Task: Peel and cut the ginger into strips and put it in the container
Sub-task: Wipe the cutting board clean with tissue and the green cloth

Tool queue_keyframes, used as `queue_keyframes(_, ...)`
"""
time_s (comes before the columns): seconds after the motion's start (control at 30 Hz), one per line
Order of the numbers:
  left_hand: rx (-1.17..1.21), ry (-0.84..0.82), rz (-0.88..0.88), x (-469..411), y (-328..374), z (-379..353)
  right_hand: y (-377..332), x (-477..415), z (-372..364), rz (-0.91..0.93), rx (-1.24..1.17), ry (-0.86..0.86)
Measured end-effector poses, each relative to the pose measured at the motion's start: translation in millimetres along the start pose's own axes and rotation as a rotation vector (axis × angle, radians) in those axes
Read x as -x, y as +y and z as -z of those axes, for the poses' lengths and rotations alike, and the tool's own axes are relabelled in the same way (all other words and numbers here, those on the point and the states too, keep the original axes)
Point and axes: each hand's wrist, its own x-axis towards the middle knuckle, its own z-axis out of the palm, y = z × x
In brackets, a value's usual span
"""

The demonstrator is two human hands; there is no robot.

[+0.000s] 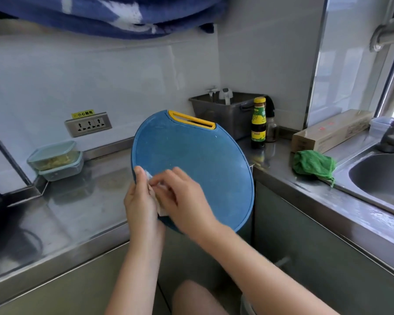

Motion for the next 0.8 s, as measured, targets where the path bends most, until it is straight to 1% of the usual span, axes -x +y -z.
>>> queue_keyframes(0.07, -0.012, 0.006, 0.0, 0, -1, 2, -1, 8, -12, 0.063, 0.043, 0.04)
queue_keyframes(0.13, 0.029, 0.013, -0.006, -1, -2, 5, 11, 18, -11, 0.108, 0.158, 0.075)
queue_keyframes(0.17, 0.061, 0.013, -0.006, -2, -2, 5, 20, 25, -8, 0.081, 0.218, 0.098)
queue_keyframes(0.2, 0.073, 0.023, -0.004, -2, 1, 5, 36, 33, -2, -0.016, 0.259, 0.127)
queue_keyframes(0.3, 0.049, 0.036, -0.005, -2, 11, 5, 100, 54, 34, -0.534, 0.274, 0.226)
queue_keyframes(0.33, 0.04, 0.028, 0.005, -2, 13, 6, 115, 58, 50, -0.663, 0.246, 0.282)
queue_keyframes(0.37, 0.03, 0.026, 0.02, -3, 14, 7, 123, 59, 64, -0.737, 0.215, 0.371)
queue_keyframes(0.4, 0.024, 0.025, 0.036, -1, 14, 7, 124, 53, 74, -0.744, 0.181, 0.466)
queue_keyframes(0.43, 0.013, 0.025, 0.044, -1, 12, 8, 118, 43, 81, -0.692, 0.136, 0.525)
queue_keyframes(0.47, -0.004, 0.019, 0.053, 0, 9, 8, 106, 30, 82, -0.614, 0.08, 0.533)
queue_keyframes(0.5, -0.026, 0.003, 0.054, 2, 5, 7, 92, 15, 80, -0.532, 0.019, 0.501)
queue_keyframes(0.6, -0.083, -0.035, 0.034, 11, -5, 2, 48, -27, 55, -0.293, -0.113, 0.273)
queue_keyframes(0.67, -0.095, -0.048, 0.025, 15, -6, -3, 25, -46, 34, -0.126, -0.116, 0.146)
queue_keyframes(0.73, -0.086, -0.064, 0.011, 17, -5, -7, 11, -56, 14, 0.016, -0.087, 0.064)
queue_keyframes(0.8, -0.096, -0.072, 0.0, 17, -4, -8, 7, -62, 1, 0.07, -0.049, 0.037)
